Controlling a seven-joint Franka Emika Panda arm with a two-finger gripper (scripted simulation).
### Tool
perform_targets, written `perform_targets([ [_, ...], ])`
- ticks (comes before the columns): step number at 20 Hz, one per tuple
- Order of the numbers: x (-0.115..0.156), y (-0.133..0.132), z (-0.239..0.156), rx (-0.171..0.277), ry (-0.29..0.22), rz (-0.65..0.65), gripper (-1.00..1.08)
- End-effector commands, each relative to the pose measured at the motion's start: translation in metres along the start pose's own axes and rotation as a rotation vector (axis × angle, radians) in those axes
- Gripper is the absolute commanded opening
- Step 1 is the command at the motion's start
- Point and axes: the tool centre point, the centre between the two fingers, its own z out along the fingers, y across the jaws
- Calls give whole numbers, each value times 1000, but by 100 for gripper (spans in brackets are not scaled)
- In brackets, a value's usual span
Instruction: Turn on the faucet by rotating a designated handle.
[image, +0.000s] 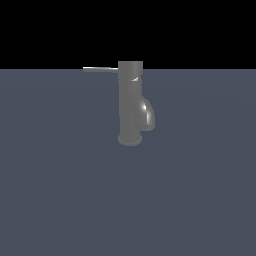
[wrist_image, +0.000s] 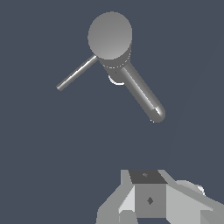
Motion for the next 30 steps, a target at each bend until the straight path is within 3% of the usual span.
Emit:
perform_targets([
  [1,13,-10,8,4,-7,65,-100],
  [16,82,-70,74,-22,-5,452,-100],
  [30,130,-123,146,-68,82,785,-100],
])
